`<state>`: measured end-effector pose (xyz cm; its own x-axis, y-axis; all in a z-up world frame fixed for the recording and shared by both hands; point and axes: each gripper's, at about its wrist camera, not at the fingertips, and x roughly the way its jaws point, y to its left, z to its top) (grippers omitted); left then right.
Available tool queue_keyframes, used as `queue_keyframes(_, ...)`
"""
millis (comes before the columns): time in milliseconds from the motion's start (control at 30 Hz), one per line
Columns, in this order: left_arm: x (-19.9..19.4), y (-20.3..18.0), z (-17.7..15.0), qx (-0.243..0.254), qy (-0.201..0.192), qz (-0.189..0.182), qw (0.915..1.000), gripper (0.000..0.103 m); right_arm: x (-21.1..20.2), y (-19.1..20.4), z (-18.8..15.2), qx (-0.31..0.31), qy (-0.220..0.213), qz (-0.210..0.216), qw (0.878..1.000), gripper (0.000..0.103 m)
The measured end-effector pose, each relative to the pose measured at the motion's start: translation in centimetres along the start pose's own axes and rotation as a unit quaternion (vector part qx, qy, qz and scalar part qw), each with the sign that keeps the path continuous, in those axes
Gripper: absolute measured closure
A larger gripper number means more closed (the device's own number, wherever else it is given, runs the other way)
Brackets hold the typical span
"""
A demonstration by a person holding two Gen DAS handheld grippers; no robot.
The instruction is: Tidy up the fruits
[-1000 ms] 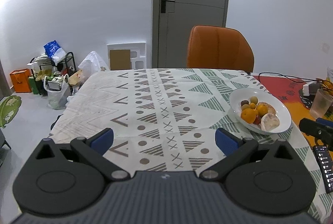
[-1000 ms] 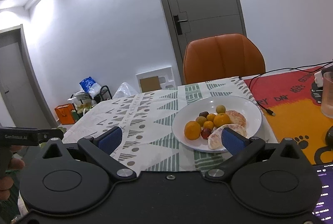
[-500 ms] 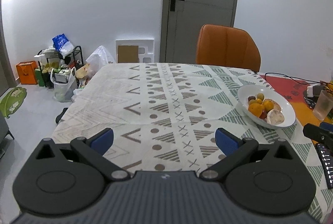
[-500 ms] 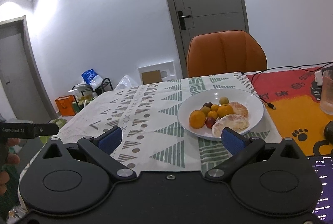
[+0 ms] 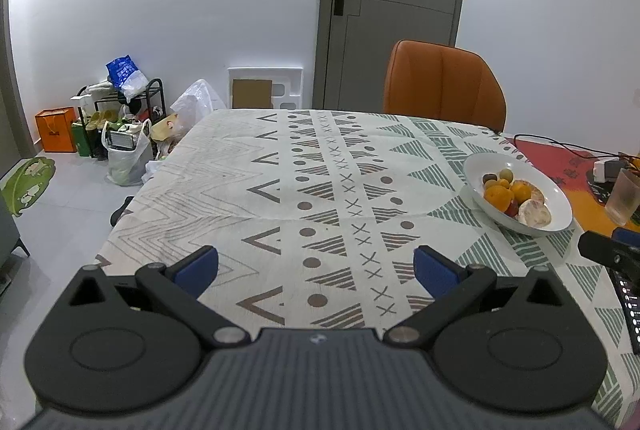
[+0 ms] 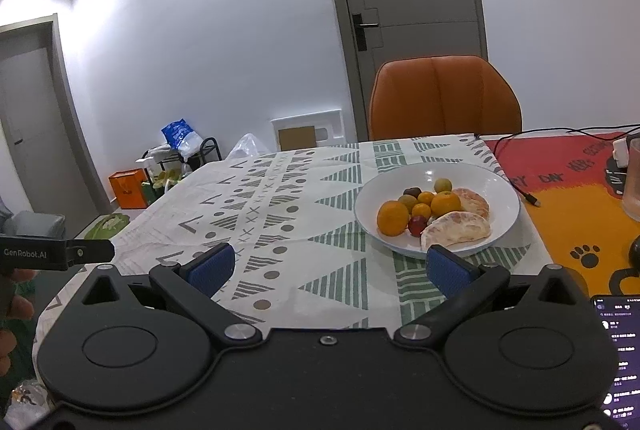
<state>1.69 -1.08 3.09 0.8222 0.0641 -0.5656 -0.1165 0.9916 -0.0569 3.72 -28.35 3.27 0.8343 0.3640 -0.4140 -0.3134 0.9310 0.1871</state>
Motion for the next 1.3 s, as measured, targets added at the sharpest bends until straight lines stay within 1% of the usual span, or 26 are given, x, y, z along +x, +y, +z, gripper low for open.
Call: queue_keyframes(1300, -0.68, -0.92, 0.08, 0.010, -0.007, -0.007, 0.9999, 0.000, -0.11, -0.62, -0.09, -0.001, -0.001, -0.002, 1.000, 0.000)
